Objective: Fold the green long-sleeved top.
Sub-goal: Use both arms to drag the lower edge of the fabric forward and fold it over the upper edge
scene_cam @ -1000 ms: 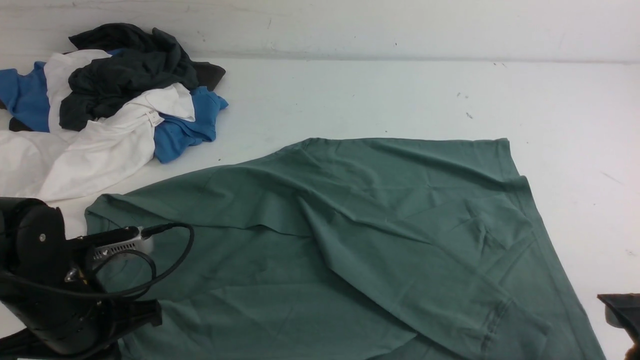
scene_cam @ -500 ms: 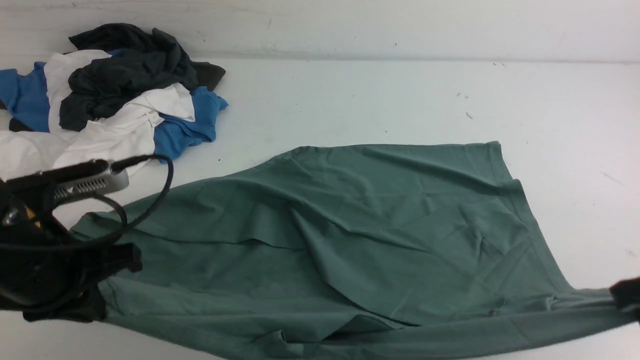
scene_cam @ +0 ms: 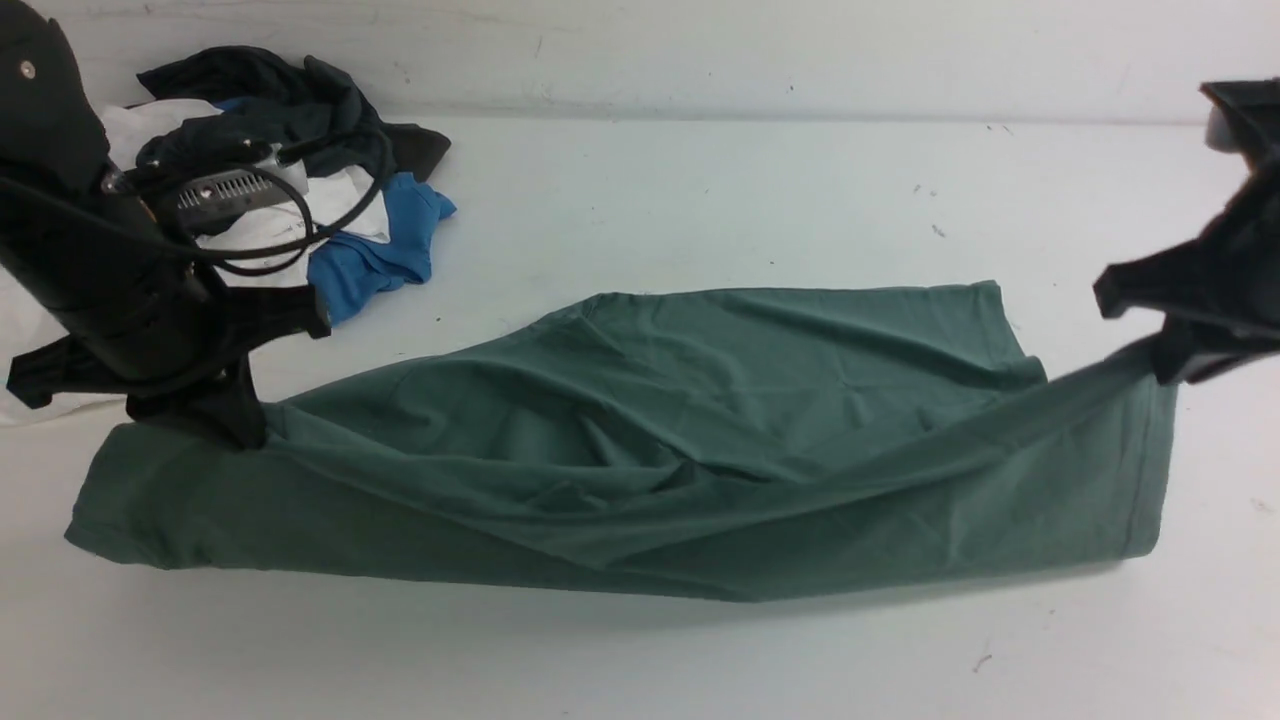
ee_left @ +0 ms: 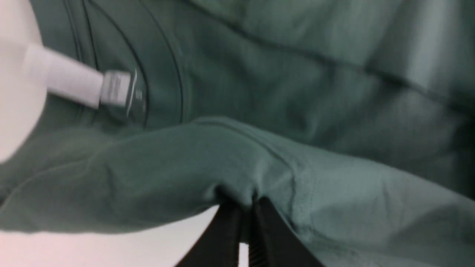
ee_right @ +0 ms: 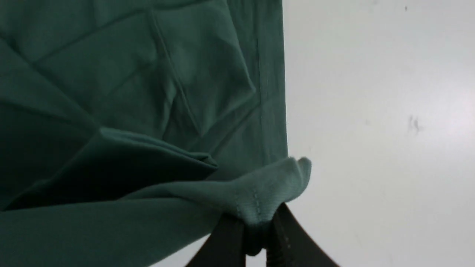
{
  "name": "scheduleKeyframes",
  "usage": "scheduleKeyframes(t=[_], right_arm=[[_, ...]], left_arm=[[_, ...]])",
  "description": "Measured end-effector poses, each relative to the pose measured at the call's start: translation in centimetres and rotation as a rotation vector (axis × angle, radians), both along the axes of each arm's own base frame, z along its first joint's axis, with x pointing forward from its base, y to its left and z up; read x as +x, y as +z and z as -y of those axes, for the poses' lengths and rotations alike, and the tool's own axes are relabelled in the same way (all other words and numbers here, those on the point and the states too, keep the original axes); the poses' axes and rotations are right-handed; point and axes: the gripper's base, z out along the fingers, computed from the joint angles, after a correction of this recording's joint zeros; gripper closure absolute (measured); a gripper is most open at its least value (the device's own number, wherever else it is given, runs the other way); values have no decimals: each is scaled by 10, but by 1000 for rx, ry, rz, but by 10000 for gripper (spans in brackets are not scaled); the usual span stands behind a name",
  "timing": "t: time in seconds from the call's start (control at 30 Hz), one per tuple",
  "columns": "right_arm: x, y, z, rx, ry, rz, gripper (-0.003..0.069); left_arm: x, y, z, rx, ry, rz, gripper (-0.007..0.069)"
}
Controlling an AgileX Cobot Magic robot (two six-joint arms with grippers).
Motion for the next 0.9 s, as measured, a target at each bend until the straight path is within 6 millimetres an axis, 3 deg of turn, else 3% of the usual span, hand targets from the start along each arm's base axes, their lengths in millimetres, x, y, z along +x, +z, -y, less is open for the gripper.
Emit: scheduleKeyframes(t=[0.27,0.47,0.63,0.9], right_arm=[[93,-14,-14,7,3,72,611],[150,-43,-22,14,-3,113,611],[178,-69,-15,30,-53,134,611],[201,-114,5,-1,-116,146,611]], left_arm=[[67,-27,-10,-112,58,-18,615],[111,-37,-19,-138,73,-9,615],[135,-49,-25,-141,100,14,615],[154,-80,-27,-154,149,50,615]])
